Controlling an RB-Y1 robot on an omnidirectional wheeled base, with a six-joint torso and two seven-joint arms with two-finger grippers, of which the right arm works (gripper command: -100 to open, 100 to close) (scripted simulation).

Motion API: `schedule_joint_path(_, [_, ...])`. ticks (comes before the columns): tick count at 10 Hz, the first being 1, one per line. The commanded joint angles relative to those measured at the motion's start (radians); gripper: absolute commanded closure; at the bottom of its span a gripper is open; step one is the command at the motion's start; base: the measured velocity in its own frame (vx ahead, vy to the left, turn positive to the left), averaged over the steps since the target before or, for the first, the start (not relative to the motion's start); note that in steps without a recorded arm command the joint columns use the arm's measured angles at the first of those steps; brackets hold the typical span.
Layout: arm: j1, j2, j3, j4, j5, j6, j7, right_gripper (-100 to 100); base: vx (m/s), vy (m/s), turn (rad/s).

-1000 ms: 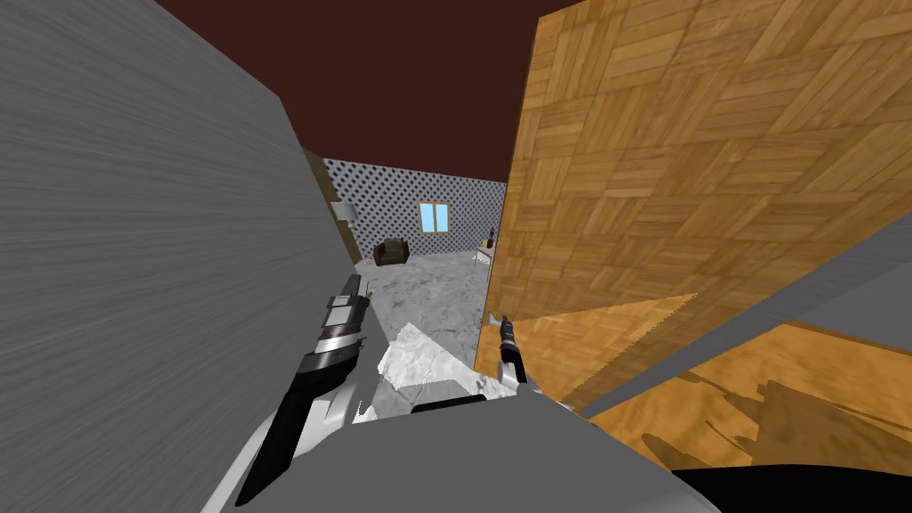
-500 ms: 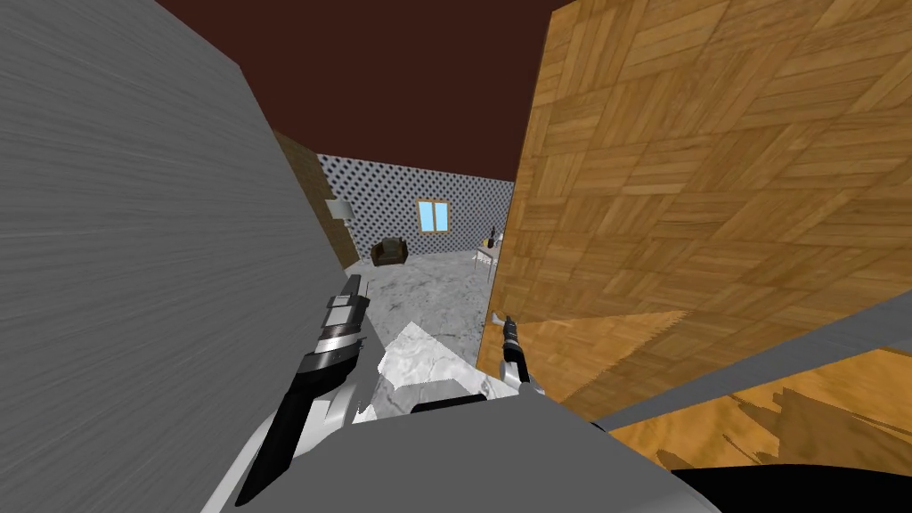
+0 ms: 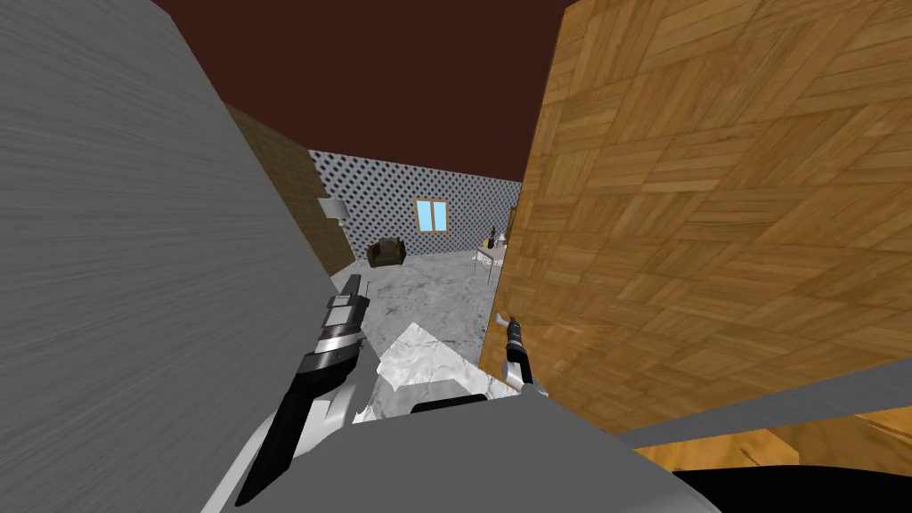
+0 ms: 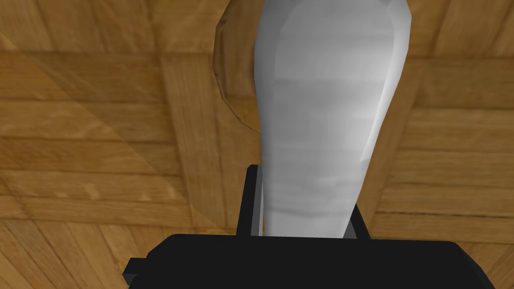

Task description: Push the door open

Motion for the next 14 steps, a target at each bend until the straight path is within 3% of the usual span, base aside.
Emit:
schedule_joint_path(1, [-0.007,-0.012,-0.02,0.011,-0.013,-0.011,0.008,100,0.183,0.017,-0.054])
schedule_joint_path(4, [-0.005,-0.017,-0.053,0.012,-0.037,-0.015,0.023,100,0.207,0.001,-0.043])
schedule_joint_path(6, [-0.005,-0.017,-0.053,0.012,-0.037,-0.015,0.023,100,0.086,-0.001,-0.026])
schedule_joint_path(7, [-0.004,-0.019,-0.074,0.012,-0.053,-0.017,0.033,100,0.121,-0.004,-0.028])
schedule_joint_path(14, [0.0,-0.019,-0.134,0.014,-0.098,-0.025,0.06,100,0.184,0.006,-0.049])
